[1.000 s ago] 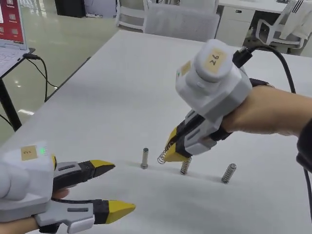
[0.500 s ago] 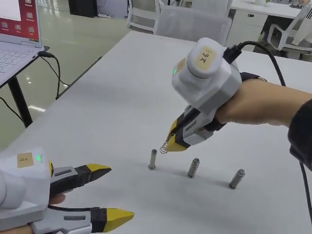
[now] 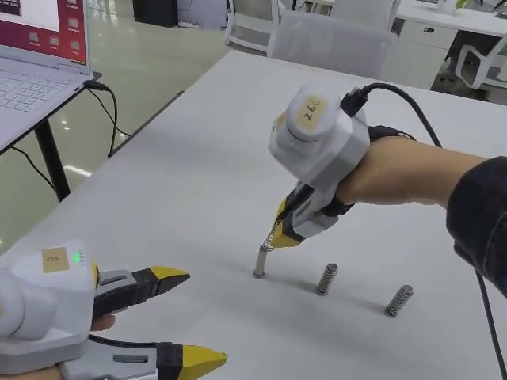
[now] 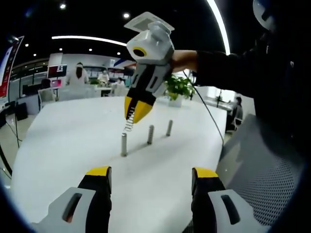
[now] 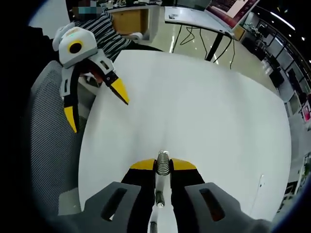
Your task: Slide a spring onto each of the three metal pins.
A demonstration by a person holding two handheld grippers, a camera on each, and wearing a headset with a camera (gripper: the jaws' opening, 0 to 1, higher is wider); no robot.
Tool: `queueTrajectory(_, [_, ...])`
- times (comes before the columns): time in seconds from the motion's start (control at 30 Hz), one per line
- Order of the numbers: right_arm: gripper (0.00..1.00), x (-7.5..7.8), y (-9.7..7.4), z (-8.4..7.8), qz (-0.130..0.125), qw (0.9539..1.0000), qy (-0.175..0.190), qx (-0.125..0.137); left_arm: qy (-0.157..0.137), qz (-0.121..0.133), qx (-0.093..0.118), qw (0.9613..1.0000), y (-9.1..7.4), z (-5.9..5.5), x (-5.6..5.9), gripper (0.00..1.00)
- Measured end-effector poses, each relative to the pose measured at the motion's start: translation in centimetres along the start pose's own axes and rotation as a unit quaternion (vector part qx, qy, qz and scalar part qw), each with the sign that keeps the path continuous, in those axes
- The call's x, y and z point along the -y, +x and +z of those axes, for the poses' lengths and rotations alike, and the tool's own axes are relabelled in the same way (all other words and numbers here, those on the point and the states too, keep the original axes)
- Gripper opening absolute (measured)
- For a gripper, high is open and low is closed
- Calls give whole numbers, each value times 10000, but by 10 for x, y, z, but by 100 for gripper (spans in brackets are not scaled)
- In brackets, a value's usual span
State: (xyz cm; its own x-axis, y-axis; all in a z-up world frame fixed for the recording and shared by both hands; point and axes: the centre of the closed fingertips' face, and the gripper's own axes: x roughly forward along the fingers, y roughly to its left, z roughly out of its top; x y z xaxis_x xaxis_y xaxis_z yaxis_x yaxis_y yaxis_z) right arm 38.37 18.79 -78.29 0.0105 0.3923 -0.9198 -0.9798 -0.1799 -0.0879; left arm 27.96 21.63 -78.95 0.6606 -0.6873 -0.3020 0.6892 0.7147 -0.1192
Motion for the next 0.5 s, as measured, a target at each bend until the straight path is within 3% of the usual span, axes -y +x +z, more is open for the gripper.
queueTrajectory(0.5, [8, 3, 11, 1, 115, 9998, -35, -135, 24, 9, 2, 10000, 0, 1, 1, 62])
